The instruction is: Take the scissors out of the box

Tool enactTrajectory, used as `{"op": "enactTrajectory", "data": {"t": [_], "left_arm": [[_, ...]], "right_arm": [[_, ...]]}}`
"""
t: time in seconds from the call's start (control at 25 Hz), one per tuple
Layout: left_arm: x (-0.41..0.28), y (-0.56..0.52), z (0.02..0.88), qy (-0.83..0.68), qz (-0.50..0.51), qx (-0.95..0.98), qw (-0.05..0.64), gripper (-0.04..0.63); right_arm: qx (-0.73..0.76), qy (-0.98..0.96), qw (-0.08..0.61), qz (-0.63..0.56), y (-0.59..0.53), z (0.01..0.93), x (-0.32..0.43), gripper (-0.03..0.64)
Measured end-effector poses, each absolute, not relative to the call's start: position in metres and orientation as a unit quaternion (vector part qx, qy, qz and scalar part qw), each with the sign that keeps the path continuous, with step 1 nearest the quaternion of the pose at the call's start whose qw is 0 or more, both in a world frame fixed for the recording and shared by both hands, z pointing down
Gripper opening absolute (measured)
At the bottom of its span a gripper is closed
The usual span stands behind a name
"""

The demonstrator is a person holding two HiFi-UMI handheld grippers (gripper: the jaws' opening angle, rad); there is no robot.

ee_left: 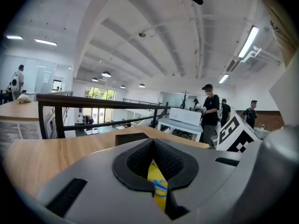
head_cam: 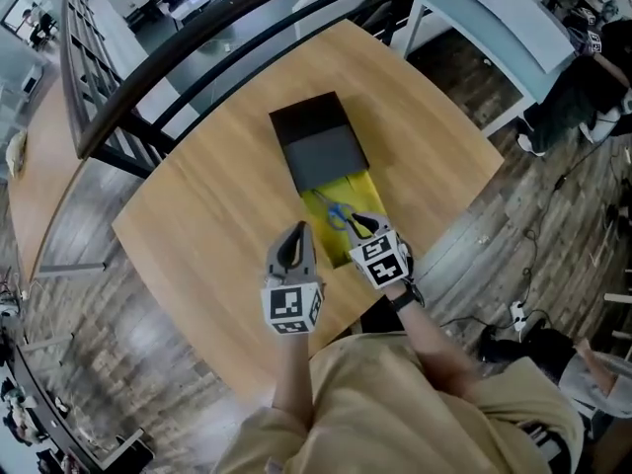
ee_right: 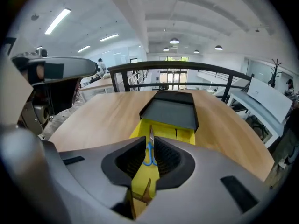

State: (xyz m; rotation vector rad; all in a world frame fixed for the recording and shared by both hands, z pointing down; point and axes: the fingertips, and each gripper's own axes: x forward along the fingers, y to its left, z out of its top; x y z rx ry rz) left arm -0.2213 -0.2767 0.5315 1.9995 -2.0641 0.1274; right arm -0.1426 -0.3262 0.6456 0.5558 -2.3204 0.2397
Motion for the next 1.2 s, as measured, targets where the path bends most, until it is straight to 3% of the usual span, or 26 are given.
{"op": "enactTrajectory", "data": {"t": [0.2,0.32,0.4,0.84,1.2], "left_arm": [[-0.221,-0.295,0.552,-0.711,0.046,0.685,0.156,0.009],[-0.222,-0.301,0.561,-0.71,0.042,0.681,0.172,0.009],[-0.223,-0.303,0.567,-0.711,0.034,0.678,0.186,0.009],[-0.227,-0.312,0.585,-0.712,0.033,0.671,0.205,0.009],[-0.227,-0.306,0.581,-0.708,0.012,0.671,0.221,0.009]], "right_arm": [[0.192,-0.89,0.397,0.112,-0.339,0.685,-0.15,0.02],[0.184,-0.881,0.416,0.127,-0.345,0.706,-0.154,0.101],[0.175,-0.879,0.425,0.131,-0.347,0.719,-0.158,0.114],[0.159,-0.854,0.483,0.115,-0.356,0.768,-0.168,0.112],[0.181,-0.851,0.478,0.119,-0.355,0.767,-0.163,0.084]]}}
